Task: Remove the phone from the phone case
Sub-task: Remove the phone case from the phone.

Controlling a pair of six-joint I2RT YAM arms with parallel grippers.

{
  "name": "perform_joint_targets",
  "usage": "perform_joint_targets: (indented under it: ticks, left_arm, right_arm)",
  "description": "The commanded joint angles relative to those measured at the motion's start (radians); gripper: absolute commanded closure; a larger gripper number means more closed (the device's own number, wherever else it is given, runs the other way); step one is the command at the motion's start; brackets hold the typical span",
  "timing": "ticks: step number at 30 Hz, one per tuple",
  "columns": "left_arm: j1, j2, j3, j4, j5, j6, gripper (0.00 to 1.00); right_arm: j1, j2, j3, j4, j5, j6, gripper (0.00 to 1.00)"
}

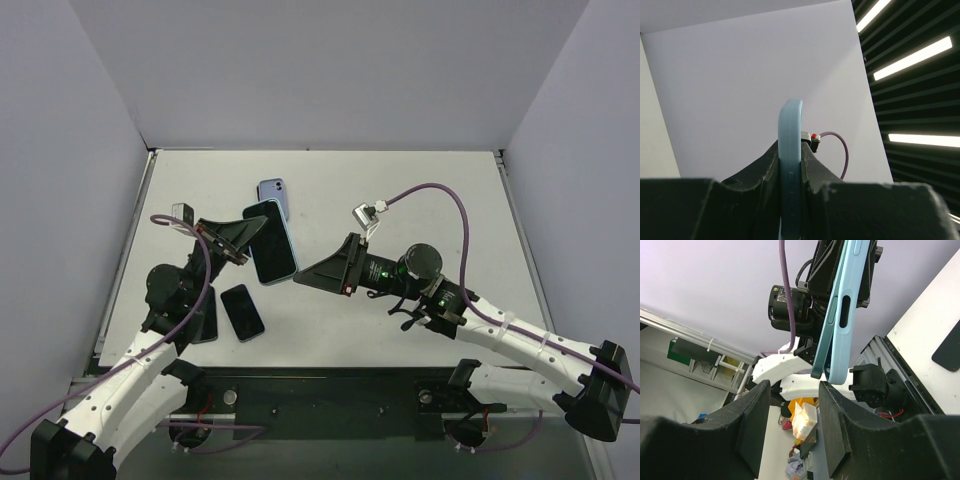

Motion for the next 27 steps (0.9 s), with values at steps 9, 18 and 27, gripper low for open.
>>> perform_joint_targets:
  ticks: [9, 18, 27]
  left_arm:
    - [-0.006, -0.013, 0.094, 0.061, 0.087, 0.06, 1.0]
    - [-0.066, 0.012, 0.191, -0.037, 0.213, 0.216, 1.0]
    - [-0.1, -0.016, 0.203, -0.184, 0.24, 0.423, 0.65]
  right_arm:
    - [-0.018, 0.039, 0.073, -0.052, 0.057, -0.039, 0.6]
    - [-0.023, 0.126, 0.223, -0.136, 0.057, -0.112, 0.61]
    - [-0.063, 0.161, 0.158, 0.174, -0.009, 0.074, 1.0]
